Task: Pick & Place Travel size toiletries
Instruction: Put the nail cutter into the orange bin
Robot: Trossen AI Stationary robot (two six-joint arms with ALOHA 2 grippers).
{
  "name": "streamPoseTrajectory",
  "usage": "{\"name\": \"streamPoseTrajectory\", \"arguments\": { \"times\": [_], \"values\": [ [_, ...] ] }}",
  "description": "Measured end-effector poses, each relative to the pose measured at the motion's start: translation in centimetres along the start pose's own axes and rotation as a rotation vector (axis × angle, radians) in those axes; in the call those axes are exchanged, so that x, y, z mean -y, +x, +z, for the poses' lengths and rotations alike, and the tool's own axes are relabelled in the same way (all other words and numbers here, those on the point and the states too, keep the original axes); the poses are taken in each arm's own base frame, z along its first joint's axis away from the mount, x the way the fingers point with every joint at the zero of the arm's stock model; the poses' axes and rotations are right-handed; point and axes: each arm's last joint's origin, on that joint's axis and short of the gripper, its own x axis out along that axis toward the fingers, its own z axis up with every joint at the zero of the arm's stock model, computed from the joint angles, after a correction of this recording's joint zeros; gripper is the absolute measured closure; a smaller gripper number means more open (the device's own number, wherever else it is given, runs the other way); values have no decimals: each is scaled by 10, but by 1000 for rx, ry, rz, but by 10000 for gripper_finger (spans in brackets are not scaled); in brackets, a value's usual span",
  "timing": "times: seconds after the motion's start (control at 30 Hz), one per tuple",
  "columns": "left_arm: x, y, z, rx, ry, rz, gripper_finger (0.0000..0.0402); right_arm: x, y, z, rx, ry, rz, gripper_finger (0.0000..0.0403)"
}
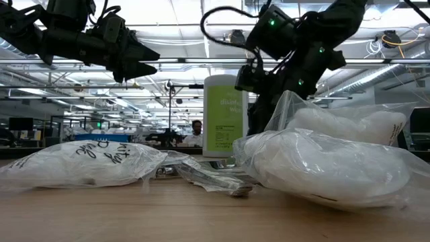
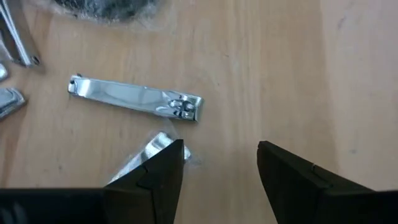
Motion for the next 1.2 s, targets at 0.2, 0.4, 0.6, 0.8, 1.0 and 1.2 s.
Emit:
{"name": "streamPoseTrajectory", "arguments": {
  "times": [0.2,0.4,0.6,0.8,1.0,1.2],
  "values": [
    [0,0,0,0,0,0,80,1,-20,13,81,126,23,215],
    [0,0,0,0,0,0,80,-18,-41,14,47,173,35,217],
    [0,0,0,0,0,0,80,-48,-33,-1,-46,139,-18,205],
    [0,0,0,0,0,0,80,-56,-28,-2,-36,200,-25,192],
    [0,0,0,0,0,0,80,-61,-16,-11,-91,208,-33,191],
    [0,0,0,0,0,-1,80,-62,-5,-18,-127,225,-44,191]
  ]
}}
